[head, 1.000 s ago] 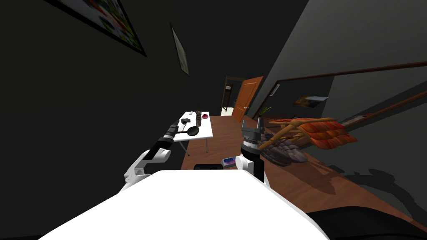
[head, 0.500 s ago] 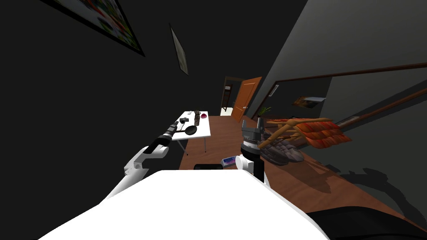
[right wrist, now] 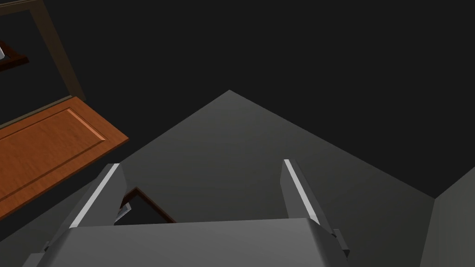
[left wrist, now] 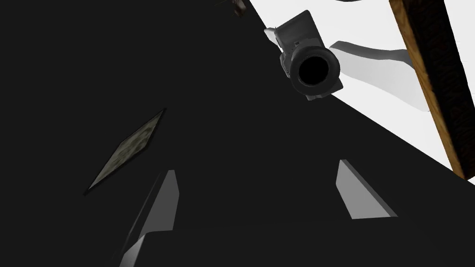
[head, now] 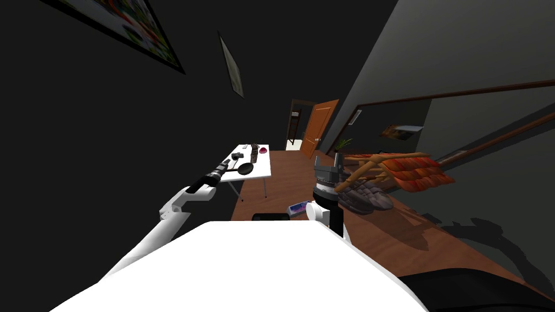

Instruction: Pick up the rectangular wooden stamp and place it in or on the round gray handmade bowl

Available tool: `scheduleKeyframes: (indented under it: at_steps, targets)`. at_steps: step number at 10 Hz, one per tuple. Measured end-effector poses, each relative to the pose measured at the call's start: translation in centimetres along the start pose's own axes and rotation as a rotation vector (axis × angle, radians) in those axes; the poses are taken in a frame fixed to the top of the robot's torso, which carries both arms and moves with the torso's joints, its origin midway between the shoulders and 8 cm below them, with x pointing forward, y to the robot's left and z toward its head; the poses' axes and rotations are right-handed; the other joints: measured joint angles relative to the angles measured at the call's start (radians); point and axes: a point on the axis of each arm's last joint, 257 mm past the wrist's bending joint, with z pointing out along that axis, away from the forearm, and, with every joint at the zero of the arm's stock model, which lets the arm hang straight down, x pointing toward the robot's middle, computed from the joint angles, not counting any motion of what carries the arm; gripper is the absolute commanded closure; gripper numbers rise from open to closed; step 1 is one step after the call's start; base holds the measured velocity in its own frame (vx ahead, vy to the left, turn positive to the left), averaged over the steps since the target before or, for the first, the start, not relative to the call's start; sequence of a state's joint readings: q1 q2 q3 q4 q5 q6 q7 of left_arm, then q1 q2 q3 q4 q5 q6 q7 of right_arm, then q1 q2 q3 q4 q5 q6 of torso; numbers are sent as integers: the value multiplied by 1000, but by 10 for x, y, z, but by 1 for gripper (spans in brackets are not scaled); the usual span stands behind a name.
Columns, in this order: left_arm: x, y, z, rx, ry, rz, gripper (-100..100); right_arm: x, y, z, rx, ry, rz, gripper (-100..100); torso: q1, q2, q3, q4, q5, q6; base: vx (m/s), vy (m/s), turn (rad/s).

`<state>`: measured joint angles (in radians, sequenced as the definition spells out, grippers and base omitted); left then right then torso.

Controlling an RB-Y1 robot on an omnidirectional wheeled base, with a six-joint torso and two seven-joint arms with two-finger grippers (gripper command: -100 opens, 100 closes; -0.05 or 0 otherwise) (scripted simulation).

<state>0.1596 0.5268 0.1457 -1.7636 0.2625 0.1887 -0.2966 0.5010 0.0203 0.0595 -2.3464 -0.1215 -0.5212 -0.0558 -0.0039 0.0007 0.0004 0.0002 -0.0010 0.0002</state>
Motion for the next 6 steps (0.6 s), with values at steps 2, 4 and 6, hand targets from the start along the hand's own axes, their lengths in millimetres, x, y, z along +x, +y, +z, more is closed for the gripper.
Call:
scheduleKeyframes:
  at_steps: [2,4,6]
  targets:
    - [-10,21,10,-71,8,16,-100,0,0,0,0,0,0,0,1,-1,0,0,0,0,-15,-39,-4]
    - [-19,46,19,-149,16,28,-100,0,0,0,0,0,0,0,0,-1,0,0,0,0,-8,-85,-77]
    - [-34,69,22,-227,21,37,-100,0,0,0,0,0,0,0,-1,-1,-1,0,0,0,-3,-59,-33]
